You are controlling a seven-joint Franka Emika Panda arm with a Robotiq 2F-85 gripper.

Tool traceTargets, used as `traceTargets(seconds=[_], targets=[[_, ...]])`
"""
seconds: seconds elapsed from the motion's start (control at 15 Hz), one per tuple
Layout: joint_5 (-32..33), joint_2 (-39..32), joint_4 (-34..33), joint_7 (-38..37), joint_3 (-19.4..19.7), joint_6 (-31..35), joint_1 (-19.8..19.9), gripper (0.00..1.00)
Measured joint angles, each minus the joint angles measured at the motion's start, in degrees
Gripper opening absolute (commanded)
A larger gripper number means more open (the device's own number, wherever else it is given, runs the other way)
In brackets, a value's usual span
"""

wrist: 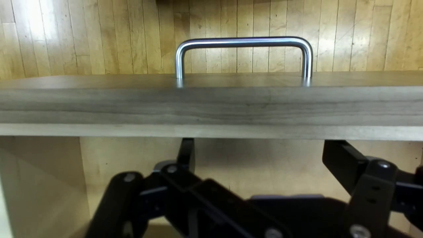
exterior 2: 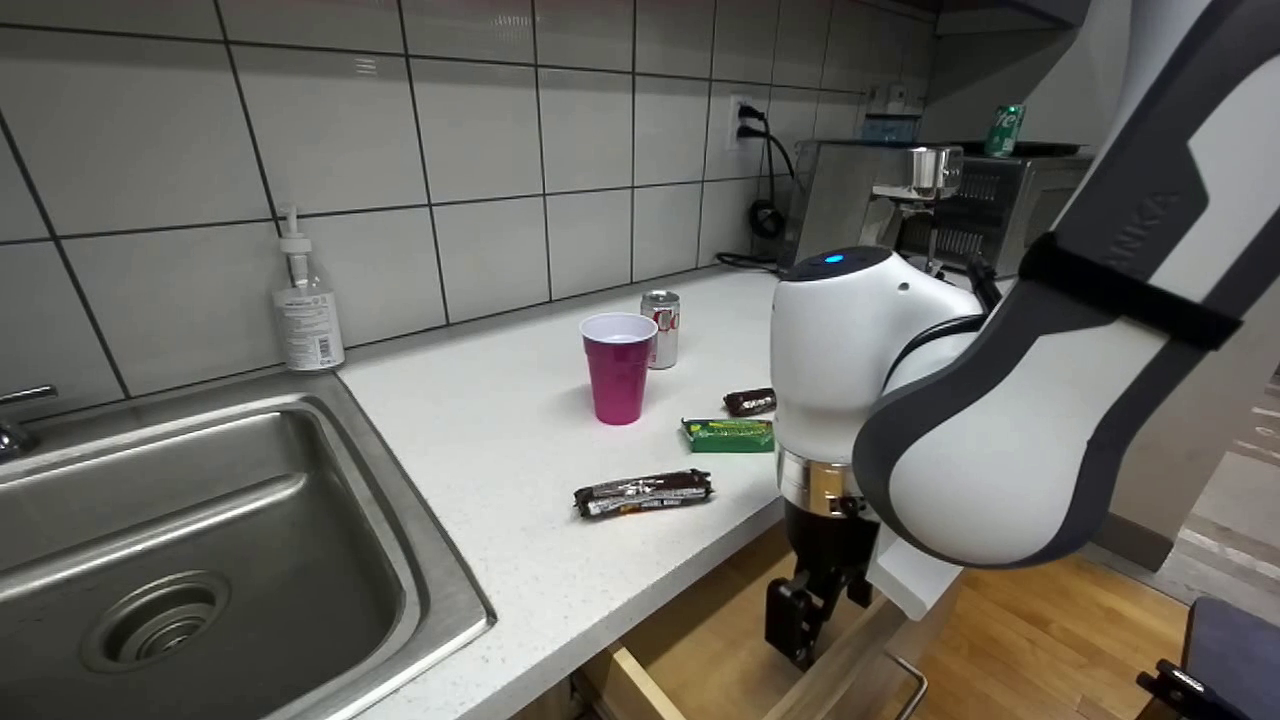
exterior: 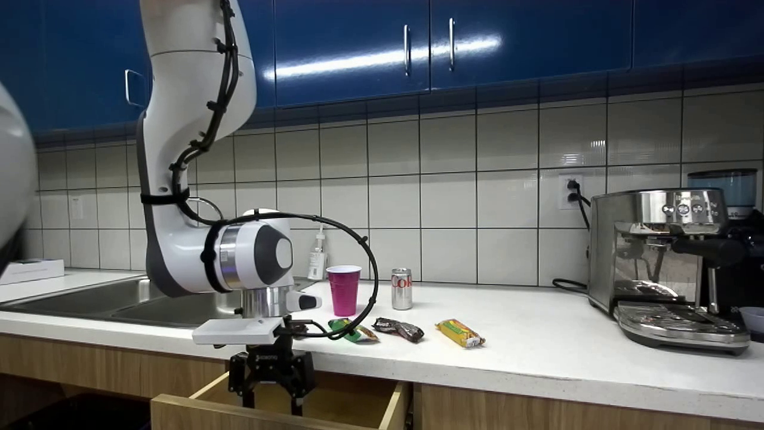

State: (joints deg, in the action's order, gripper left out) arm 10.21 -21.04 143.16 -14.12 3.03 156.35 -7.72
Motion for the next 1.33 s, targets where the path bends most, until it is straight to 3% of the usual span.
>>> traceTargets(seconds=[1.0, 1.33], targets=[[-0.2, 10.0, 14.5, -2.2, 0.0, 0.3, -0.6, 1.00], [-1.7, 11.8, 15.9, -2.2, -0.3, -2.2, -0.6, 1.00]])
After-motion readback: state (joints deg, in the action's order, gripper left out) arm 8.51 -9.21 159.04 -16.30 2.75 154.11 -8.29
